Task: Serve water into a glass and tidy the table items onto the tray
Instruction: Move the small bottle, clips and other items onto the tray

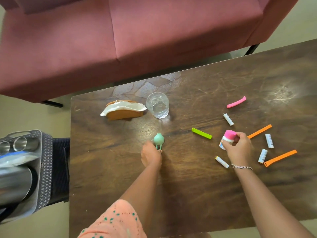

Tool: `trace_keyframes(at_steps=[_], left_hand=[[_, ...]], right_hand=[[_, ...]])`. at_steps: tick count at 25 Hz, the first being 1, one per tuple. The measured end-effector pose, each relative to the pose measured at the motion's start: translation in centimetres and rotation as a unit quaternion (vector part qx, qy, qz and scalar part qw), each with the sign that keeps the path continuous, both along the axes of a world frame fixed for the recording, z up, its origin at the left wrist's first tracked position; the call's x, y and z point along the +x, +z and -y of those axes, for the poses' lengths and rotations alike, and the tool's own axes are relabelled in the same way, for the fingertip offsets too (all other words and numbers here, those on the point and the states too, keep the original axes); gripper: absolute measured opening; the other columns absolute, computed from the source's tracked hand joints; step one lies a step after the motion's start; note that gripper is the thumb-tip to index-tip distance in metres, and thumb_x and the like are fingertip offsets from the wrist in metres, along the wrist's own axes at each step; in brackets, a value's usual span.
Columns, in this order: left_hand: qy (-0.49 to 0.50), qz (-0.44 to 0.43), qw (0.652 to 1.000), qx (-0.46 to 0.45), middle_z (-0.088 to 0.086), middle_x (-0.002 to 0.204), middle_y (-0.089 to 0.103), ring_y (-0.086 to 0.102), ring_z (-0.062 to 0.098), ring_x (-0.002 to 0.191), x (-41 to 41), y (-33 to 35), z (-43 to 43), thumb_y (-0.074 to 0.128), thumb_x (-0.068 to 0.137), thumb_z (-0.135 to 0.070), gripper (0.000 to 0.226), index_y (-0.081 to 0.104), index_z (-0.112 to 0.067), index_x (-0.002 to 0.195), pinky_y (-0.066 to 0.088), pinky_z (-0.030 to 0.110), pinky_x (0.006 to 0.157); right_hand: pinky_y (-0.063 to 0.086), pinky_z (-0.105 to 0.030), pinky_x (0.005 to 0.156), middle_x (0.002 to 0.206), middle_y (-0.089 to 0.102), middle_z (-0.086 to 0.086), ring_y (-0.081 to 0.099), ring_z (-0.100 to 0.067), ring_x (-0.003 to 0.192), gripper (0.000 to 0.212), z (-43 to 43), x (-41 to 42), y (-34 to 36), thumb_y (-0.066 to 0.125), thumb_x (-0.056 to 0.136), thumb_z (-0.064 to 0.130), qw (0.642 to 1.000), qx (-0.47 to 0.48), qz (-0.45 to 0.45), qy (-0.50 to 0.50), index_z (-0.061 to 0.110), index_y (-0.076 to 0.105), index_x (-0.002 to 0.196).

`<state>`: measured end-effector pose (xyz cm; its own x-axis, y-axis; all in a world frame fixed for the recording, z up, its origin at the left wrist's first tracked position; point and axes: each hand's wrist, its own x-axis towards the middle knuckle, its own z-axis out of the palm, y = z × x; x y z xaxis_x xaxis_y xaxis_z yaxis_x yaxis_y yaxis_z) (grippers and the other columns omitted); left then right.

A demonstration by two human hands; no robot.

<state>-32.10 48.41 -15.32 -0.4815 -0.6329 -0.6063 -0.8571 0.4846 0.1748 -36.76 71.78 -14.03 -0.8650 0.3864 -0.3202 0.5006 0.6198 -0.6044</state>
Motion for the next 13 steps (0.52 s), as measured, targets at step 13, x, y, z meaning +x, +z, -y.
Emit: trace_keyframes(at_steps=[13], left_hand=[[0.037, -0.025, 0.999, -0.011, 0.016, 0.117, 0.057, 0.055, 0.032, 0.108, 0.2, -1.7, -0.8, 0.056, 0.089, -0.01, 0.027, 0.049, -0.003, 0.113, 0.044, 0.039, 0.088]], right_hand=[[0.034, -0.026, 0.074, 0.103, 0.06, -0.018, 0.056, -0.031, 0.095, 0.039, 3.1, 1.0, 0.5, 0.074, 0.07, 0.006, 0.993, -0.004, -0.098, 0.066, 0.003, 0.059, 0.106]])
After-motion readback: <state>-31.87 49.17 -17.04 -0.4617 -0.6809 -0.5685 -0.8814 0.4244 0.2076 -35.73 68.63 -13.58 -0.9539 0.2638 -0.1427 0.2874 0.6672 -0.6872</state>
